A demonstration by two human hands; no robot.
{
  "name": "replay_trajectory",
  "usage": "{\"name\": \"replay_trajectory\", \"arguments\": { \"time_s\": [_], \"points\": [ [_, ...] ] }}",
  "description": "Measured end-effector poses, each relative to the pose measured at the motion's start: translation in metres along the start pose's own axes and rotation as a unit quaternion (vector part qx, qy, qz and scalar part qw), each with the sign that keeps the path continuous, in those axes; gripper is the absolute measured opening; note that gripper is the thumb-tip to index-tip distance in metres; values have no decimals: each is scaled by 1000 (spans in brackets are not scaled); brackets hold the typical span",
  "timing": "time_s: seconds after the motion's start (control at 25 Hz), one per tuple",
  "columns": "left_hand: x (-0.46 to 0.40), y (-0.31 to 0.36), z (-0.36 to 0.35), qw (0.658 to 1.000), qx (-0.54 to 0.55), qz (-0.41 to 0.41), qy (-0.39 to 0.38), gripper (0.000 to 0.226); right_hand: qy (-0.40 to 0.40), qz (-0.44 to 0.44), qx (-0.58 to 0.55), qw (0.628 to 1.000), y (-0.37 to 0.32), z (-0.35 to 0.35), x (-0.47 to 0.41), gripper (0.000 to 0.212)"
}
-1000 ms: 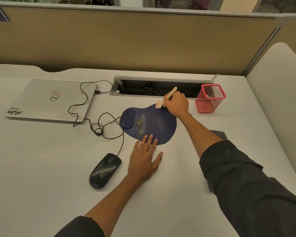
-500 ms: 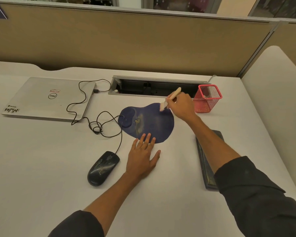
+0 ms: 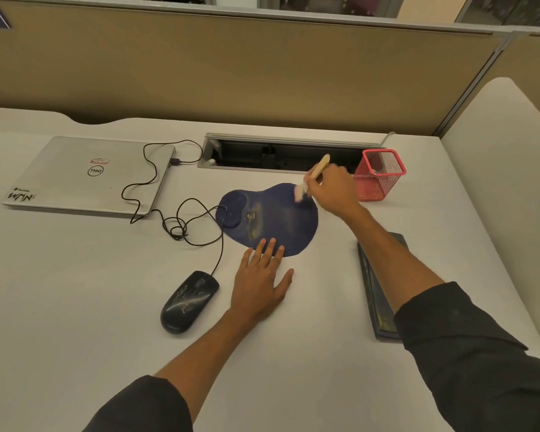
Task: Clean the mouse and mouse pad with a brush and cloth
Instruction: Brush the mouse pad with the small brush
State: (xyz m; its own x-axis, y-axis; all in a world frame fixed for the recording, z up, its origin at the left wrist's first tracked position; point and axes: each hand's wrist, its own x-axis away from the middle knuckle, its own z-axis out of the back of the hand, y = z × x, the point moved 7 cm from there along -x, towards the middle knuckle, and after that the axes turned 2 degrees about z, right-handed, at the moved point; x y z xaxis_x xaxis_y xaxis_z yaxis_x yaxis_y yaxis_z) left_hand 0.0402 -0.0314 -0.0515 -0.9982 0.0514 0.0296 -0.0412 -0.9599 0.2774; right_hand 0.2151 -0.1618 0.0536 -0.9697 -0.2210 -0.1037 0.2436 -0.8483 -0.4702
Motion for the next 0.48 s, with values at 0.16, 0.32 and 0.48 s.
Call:
{"name": "replay_trajectory", "arguments": {
  "time_s": [0.16,0.32,0.48],
  "points": [
    [0,0,-1,1000,2,-1,3,64,-37,10,122,992,2,1,-3,24],
    [0,-1,-1,1000,-5,0,4,64,-36,47,40,997,-17,-10,7,28],
    [0,0,-1,1000,-5,2,7,64,1,65,99,993,-24,-9,4,27]
  ]
}}
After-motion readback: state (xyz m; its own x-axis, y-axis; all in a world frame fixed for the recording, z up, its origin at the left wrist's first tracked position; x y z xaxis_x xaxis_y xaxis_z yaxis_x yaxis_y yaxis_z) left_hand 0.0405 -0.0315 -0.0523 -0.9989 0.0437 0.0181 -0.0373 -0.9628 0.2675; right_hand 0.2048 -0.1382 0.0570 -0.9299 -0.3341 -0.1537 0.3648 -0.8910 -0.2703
